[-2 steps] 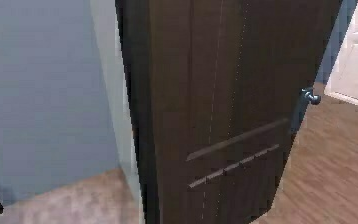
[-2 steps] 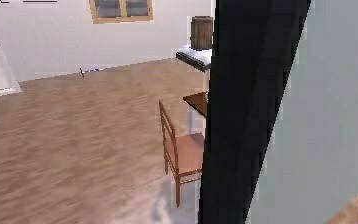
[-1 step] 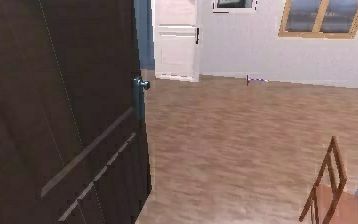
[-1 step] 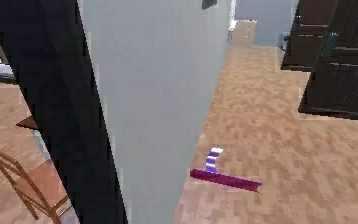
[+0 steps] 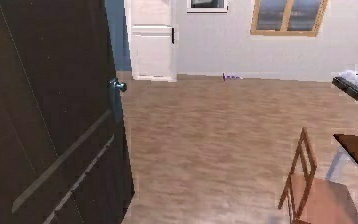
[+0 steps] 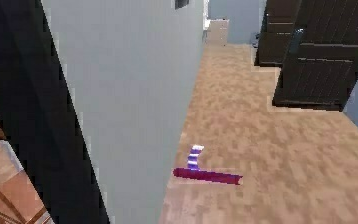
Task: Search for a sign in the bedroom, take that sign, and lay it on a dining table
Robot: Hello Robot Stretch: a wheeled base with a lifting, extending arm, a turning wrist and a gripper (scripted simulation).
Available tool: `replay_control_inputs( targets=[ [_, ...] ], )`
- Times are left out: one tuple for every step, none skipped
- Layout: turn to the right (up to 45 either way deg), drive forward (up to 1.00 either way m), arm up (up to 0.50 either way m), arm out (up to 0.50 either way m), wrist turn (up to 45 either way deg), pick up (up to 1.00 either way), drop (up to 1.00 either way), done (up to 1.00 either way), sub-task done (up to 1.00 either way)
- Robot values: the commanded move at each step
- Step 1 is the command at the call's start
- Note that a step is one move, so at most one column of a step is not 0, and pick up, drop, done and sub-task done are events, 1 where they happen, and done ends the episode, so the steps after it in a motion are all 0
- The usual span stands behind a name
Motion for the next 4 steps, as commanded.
replay_control_inputs(
  targets=[
    [0.0, 1.00, 0.00, 0.00, 0.0, 0.00, 0.00, 0.00, 0.00],
    [3.0, 0.00, 0.00, 0.00, 0.0, 0.00, 0.00, 0.00, 0.00],
    [0.0, 0.25, 0.00, 0.00, 0.0, 0.00, 0.00, 0.00, 0.00],
    [-30.0, 0.00, 0.00, 0.00, 0.0, 0.00, 0.00, 0.00, 0.00]
  ],
)
